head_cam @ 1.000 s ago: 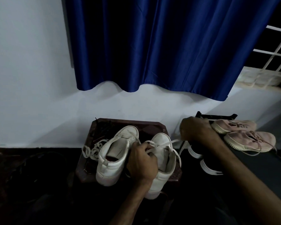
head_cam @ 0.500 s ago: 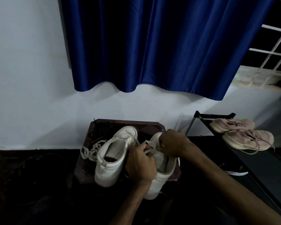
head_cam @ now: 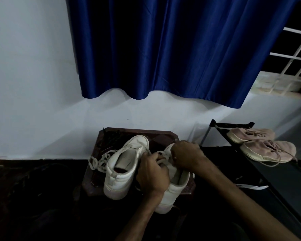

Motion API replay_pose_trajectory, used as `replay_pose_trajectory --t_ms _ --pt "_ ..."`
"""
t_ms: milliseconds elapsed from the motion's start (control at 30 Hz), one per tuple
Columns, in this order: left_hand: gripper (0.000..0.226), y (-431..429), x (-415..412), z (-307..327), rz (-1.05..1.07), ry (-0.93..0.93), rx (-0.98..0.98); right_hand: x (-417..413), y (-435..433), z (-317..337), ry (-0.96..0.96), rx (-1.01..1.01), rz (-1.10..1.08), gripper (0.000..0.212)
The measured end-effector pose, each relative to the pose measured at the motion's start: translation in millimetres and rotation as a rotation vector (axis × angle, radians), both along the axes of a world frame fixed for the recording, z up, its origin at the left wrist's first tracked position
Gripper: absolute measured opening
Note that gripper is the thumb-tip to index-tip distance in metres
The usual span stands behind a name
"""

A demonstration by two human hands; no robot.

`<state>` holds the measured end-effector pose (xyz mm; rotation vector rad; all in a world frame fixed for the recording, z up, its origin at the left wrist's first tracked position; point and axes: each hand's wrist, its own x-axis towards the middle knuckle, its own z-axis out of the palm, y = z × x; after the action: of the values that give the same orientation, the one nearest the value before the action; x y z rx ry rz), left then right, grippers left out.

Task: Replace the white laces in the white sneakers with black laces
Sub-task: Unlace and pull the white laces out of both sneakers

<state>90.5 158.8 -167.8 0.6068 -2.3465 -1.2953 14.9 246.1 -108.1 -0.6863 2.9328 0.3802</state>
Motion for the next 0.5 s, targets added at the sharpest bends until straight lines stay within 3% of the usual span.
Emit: replay_pose_trajectory --t_ms 133,300,400,500 --pt "0.022 -0.7 -1.6 -3.7 -0.001 0.017 -0.008 -18.8 15.3 21.8 -0.072 -0.043 -0.117 0.03" --pt "0.022 -0.2 -1.6 -3.9 0.013 0.021 -0.039 -52.0 4.7 59.7 0.271 -0.293 -0.176 0.026" --pt "0.023 0.4 -2.0 -5.1 0.022 0.033 -0.061 -69.9 -21.0 67.8 0.184 -0.768 -0.108 0.018" --pt "0.024 -0.3 -3.2 -9.9 0.031 0.037 -0.075 -66.6 -50.2 72.0 -0.208 -1.34 0.016 0.008"
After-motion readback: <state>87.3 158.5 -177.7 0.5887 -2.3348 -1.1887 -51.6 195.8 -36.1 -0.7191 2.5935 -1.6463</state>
